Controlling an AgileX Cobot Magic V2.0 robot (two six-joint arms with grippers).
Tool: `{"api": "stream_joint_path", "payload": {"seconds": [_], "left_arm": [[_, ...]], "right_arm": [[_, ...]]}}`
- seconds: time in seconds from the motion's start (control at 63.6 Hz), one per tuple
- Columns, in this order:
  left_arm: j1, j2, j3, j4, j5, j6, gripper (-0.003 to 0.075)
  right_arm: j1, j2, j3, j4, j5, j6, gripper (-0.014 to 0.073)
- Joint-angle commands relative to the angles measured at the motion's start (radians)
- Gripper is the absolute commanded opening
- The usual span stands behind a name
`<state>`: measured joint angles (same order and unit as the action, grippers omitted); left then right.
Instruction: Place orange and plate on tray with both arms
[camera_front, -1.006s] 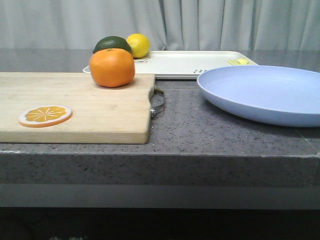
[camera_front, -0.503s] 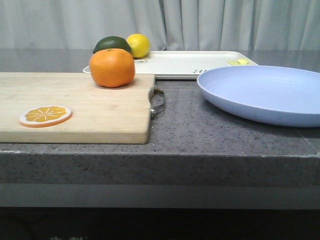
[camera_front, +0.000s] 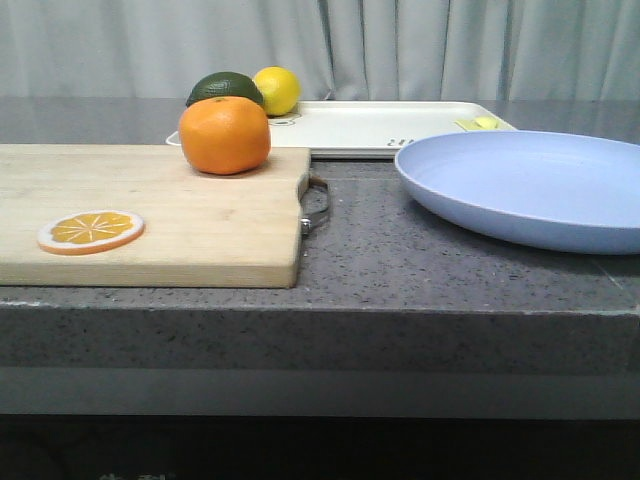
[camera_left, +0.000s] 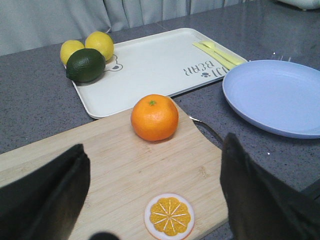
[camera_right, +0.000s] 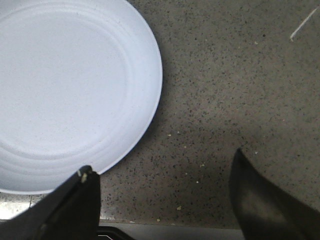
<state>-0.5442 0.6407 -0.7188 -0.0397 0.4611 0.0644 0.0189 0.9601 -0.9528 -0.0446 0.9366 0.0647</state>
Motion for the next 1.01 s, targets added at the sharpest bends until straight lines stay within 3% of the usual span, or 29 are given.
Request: {"api": "stream_joint_path", "payload": {"seconds": [0.0,0.409,0.582,0.99], "left_arm": [[-0.006,0.029,-0.041,-0.006,-0.09,0.002,0.0535],[-0.006,0.38,-0.267,-0.008,-0.056,0.002,0.0567],[-0.006,0.556,-0.404,-0.008,0.025,0.002,0.063],[-0.006,0.913,-0.699,0.002,0.183,0.002,0.0633]], "right_arm": [[-0.007,-0.003,-0.04,-0.005,-0.035,-0.008,0.0548],[-0.007,-0.003,-0.04,-0.004,-0.038,-0.009,0.0548],[-0.007,-0.003,-0.04,-0.004,-0.038,-0.009,0.0548],[-0.007,-0.003,-0.04,-0.004,-0.038,-0.009,0.0548]]}}
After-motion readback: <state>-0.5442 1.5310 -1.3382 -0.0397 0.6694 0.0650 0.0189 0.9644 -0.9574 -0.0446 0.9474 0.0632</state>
